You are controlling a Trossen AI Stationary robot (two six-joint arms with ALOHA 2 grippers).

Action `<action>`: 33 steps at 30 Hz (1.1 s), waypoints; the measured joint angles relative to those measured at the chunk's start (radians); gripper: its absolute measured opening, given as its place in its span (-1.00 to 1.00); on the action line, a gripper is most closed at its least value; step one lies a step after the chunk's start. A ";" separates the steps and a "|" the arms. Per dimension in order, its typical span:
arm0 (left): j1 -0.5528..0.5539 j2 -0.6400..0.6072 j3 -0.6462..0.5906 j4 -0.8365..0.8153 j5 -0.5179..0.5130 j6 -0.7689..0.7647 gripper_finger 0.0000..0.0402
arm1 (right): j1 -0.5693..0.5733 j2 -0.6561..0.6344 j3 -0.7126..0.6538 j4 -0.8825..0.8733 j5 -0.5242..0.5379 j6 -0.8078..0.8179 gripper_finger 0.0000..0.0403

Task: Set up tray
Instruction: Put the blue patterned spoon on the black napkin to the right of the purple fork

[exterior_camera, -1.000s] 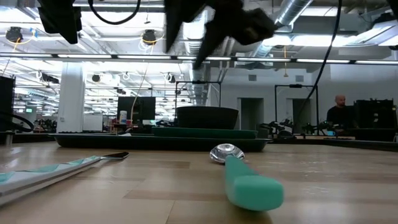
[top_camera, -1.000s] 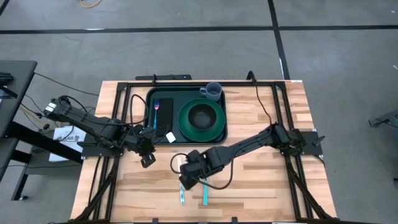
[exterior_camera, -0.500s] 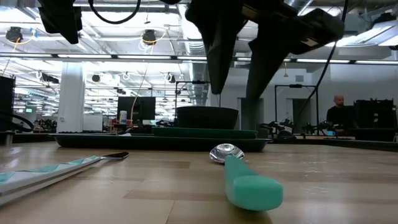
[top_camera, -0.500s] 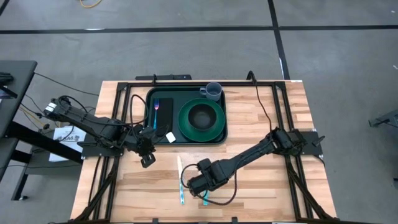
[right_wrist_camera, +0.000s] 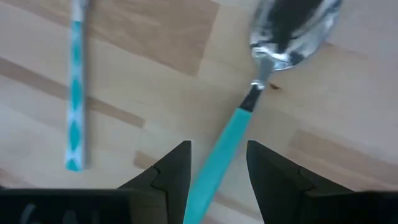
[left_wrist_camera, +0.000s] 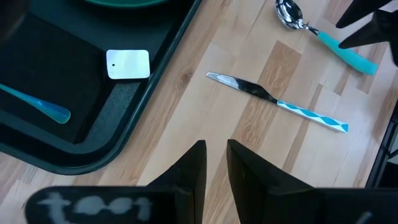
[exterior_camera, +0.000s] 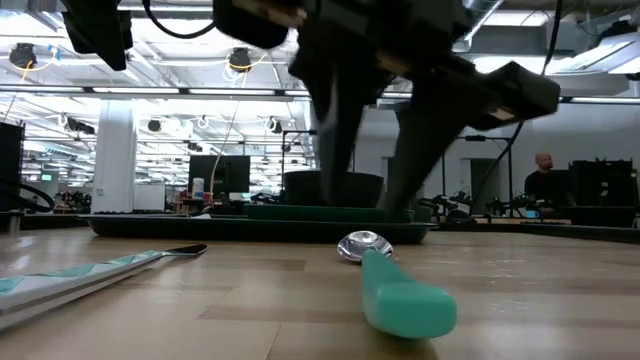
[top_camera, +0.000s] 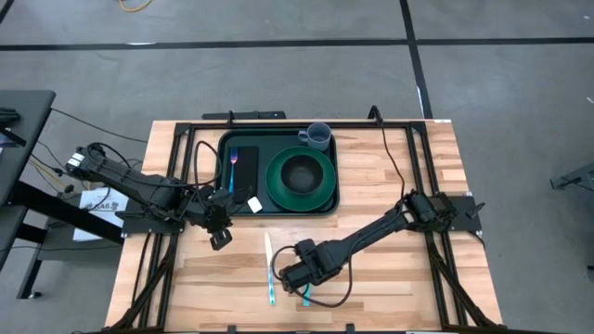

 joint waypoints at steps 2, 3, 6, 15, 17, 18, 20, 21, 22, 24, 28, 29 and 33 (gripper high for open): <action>0.000 0.000 0.000 0.000 0.000 0.000 -0.74 | 0.000 0.000 -0.009 -0.004 -0.001 0.000 -0.27; 0.000 0.000 0.000 0.000 0.000 0.000 -0.74 | -0.001 0.000 -0.011 0.001 -0.001 0.000 -0.27; 0.000 0.000 0.000 0.000 0.000 0.000 -0.74 | -0.001 0.000 -0.026 0.034 -0.001 0.000 -0.27; 0.000 0.000 0.000 0.000 0.000 0.000 -0.74 | -0.007 0.000 -0.027 -0.012 0.002 -0.006 -0.27; 0.000 0.000 0.000 0.000 0.001 0.000 -0.74 | -0.009 0.000 -0.027 -0.014 0.003 -0.008 -0.27; 0.000 0.000 0.000 0.000 0.002 0.000 -0.74 | -0.012 0.000 -0.027 -0.012 0.004 -0.008 -0.27; 0.000 0.000 0.000 0.000 0.002 0.000 -0.74 | -0.013 0.000 -0.027 -0.010 0.005 -0.009 -0.27; 0.000 0.000 0.000 0.000 0.002 0.000 -0.74 | -0.013 0.000 -0.027 -0.011 0.005 -0.013 -0.27; 0.000 0.000 0.000 0.000 0.002 0.000 -0.74 | -0.014 0.000 -0.027 -0.010 0.006 -0.015 -0.27; 0.000 0.000 0.000 0.000 0.002 0.002 -0.74 | -0.014 0.000 -0.027 -0.010 0.008 -0.016 -0.27; 0.000 0.000 0.000 0.000 0.002 0.015 -0.74 | -0.013 0.000 -0.043 0.018 0.009 -0.015 -0.27; 0.000 0.000 0.000 0.000 0.002 0.015 -0.74 | -0.013 0.000 -0.059 0.041 0.006 -0.015 -0.27; 0.000 0.000 0.001 0.000 0.002 0.015 -0.74 | -0.014 0.001 -0.115 0.133 -0.024 -0.001 -0.27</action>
